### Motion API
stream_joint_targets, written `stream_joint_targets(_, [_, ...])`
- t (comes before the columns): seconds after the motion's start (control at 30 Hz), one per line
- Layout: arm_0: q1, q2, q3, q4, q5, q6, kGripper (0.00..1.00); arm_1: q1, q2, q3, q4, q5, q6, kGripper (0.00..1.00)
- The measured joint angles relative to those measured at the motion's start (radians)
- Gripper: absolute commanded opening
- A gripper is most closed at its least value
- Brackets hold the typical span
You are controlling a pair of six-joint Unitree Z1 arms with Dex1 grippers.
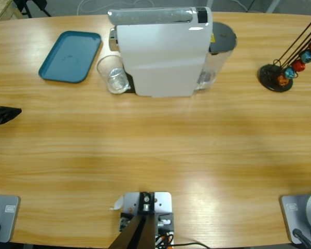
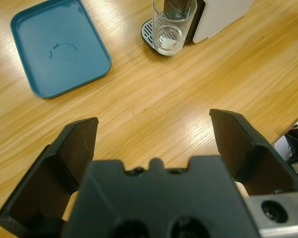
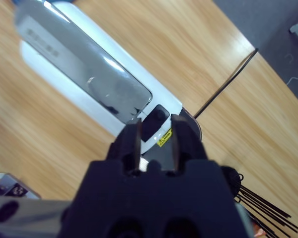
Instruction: Pour coffee
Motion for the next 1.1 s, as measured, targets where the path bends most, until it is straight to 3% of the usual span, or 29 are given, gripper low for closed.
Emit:
stream_joint_targets(0.33, [0.000,0.000,0.000,0.000,0.000,0.000,0.987,0.000,-0.038,-0.001,0.040,0.006,0.010,0.737])
stream_joint_targets(0.5, [0.000,0.000,0.000,0.000,0.000,0.000,0.987,0.000,-0.049,0.043,0.034,0.006,0.015,0.642])
stream_joint_targets(0.63, [0.000,0.000,0.002,0.000,0.000,0.000,0.982,0.000,-0.186,0.366,-0.125,0.008,0.050,0.650])
stream_joint_targets(0.9, [0.002,-0.016,0.053,-0.082,0.005,0.000,0.982,0.007,-0.663,1.119,-0.572,0.054,0.098,0.661])
stream_joint_targets(1.1, [0.003,-0.065,0.126,-0.204,0.004,0.000,0.987,0.012,-0.899,1.485,-0.865,0.173,0.100,0.851])
